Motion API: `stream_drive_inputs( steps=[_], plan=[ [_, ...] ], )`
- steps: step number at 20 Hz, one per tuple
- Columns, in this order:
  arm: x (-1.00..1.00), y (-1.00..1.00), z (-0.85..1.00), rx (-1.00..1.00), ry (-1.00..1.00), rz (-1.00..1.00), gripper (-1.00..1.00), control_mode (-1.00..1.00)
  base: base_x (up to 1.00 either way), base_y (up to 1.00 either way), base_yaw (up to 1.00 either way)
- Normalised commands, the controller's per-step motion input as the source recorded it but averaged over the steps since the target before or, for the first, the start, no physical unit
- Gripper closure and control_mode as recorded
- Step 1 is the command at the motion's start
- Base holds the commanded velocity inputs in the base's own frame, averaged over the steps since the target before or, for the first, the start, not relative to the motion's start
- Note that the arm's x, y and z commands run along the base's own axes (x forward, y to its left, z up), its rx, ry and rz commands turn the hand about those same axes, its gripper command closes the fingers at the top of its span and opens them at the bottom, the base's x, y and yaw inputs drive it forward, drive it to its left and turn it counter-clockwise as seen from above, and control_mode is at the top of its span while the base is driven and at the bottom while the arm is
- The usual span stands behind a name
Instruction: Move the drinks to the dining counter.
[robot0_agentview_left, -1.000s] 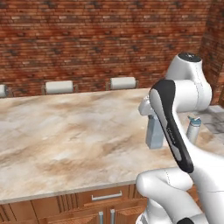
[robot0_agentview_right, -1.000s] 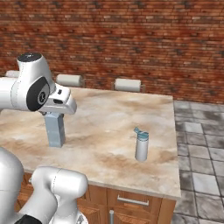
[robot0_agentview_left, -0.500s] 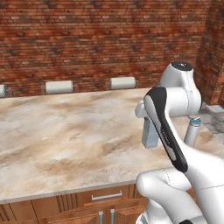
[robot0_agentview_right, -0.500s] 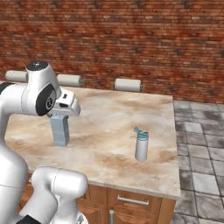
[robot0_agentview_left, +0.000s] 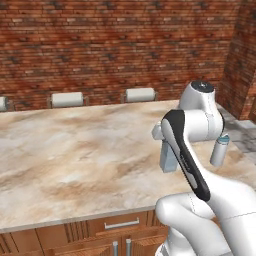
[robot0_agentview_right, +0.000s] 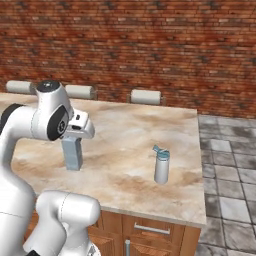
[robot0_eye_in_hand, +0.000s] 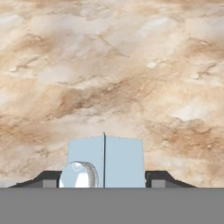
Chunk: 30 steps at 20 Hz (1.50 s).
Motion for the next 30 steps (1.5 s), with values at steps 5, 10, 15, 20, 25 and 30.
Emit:
stream_drive_inputs(
  steps=[5,10,15,20,25,30],
  plan=[
    [0.19,0.00,-0.18,0.00,0.00,0.00,1.00,-1.00,0.00,0.00,0.00],
    [0.11,0.00,-0.21,0.00,0.00,-0.01,1.00,-1.00,0.00,0.00,0.00],
    [0.11,0.00,-0.25,0.00,0.00,-0.01,1.00,-1.00,0.00,0.00,0.00],
    [0.11,0.00,-0.26,0.00,0.00,-0.01,1.00,-1.00,0.00,0.00,0.00],
    [0.08,0.00,-0.23,0.00,0.00,0.00,1.00,-1.00,0.00,0.00,0.00],
    [0.05,0.00,-0.23,0.00,0.00,0.00,1.00,-1.00,0.00,0.00,0.00]
  ],
)
